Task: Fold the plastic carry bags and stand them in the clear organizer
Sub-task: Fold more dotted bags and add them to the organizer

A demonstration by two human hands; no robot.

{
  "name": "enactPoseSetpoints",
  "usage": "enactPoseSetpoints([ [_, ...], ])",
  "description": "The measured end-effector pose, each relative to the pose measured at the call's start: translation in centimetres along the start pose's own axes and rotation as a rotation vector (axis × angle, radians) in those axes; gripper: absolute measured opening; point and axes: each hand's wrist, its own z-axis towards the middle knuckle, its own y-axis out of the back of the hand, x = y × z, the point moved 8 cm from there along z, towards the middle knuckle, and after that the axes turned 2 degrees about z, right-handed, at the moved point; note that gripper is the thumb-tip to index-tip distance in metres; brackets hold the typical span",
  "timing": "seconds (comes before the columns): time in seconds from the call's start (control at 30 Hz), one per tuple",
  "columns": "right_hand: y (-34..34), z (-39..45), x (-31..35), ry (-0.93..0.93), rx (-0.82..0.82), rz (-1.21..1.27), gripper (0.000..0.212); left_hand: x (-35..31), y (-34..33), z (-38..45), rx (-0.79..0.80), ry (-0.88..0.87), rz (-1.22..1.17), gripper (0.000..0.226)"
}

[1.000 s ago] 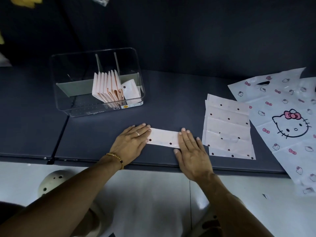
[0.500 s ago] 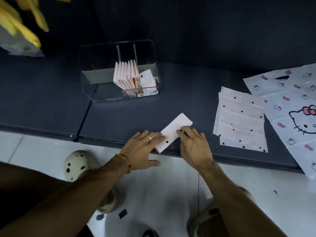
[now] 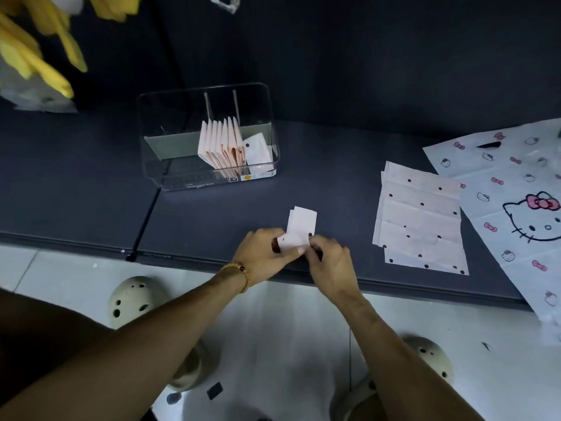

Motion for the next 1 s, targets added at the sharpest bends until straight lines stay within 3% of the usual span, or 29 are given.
enactPoseSetpoints([
  [0.17,0.2,1.3,-2.0,-0.253,-0.050,0.020,0.017,0.6,-0.7,1.9,-0.035,0.103,0.091,0.034],
  [0.33,-0.2,2.6,-2.3,-0.357,-0.042,-0.100,0.018,1.1,-0.8,3.0,-0.114,0.202,0.153,0.025],
  [0.5,-0.3,3.8,-2.8,-0.444,0.024,-0.182,0.020,1.1,-0.2,3.6,-0.152,0.220,0.368,0.021],
  [0.53,-0.2,4.0,-2.9,-0.453,0.021,-0.172,0.019,0.7,0.3,3.5,-0.195,0.186,0.393,0.024],
  [0.6,-0.3,4.2,-3.0,-0.460,0.020,-0.167,0.018,-1.0,0.3,3.6,-0.238,-0.067,0.454,0.034],
  [0.67,-0.2,4.2,-2.9,-0.459,0.011,-0.170,0.019,-2.2,-1.1,3.4,-0.118,-0.368,0.559,0.041],
  [0.73,0.1,3.9,-2.7,-0.438,-0.043,-0.126,0.019,-2.2,-1.9,3.0,0.004,-0.490,0.652,0.037],
  [0.83,1.4,2.5,-1.5,-0.266,-0.248,-0.038,0.018,-2.1,-1.0,2.2,-0.159,-0.576,0.680,0.030],
  [0.9,1.8,1.1,-0.3,-0.086,-0.348,-0.147,0.019,-2.3,-0.5,1.7,-0.267,-0.579,0.673,0.026],
  [1.0,-0.2,-0.3,0.6,0.075,-0.266,-0.390,0.034,-2.0,-0.5,1.2,-0.306,-0.514,0.665,0.017],
])
